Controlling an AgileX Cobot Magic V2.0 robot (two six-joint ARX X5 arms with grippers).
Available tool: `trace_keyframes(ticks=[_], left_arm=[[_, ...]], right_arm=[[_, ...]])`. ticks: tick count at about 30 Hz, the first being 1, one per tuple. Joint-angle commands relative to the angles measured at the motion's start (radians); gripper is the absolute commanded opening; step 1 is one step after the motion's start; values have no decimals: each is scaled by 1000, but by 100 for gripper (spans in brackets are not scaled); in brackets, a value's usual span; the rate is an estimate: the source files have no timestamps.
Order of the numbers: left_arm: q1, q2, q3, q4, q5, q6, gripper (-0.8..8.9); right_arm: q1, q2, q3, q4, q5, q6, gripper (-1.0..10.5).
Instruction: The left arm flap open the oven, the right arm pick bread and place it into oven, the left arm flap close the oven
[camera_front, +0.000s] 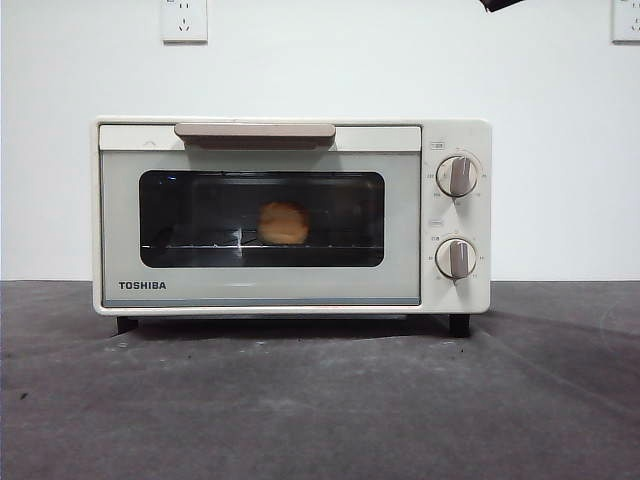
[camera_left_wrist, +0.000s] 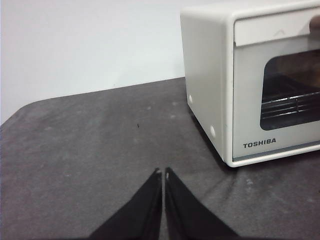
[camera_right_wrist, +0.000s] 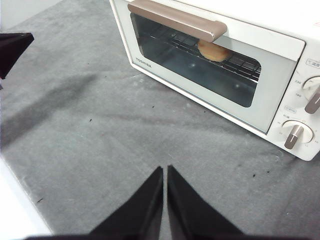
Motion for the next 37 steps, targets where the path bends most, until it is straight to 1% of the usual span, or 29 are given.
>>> trace_keyframes(ticks=[1, 8, 11, 34, 35, 37], left_arm=[[1, -5, -21, -11, -4, 12, 19], [1, -5, -21, -112, -3, 8, 19], [0, -5, -21, -109, -3, -6, 19], [0, -5, -21, -110, -3, -6, 19], [0, -5, -21, -110, -3, -6, 19], [0, -5, -21, -110, -3, -6, 19]], right_arm=[[9, 4, 13, 10, 4, -2, 8], [9, 4, 13, 10, 4, -2, 8], [9, 4, 13, 10, 3, -2, 8], [10, -2, 13, 9, 3, -2, 8], [5, -14, 13, 9, 5, -5, 8], [-23, -36, 13, 10, 26, -45, 8]])
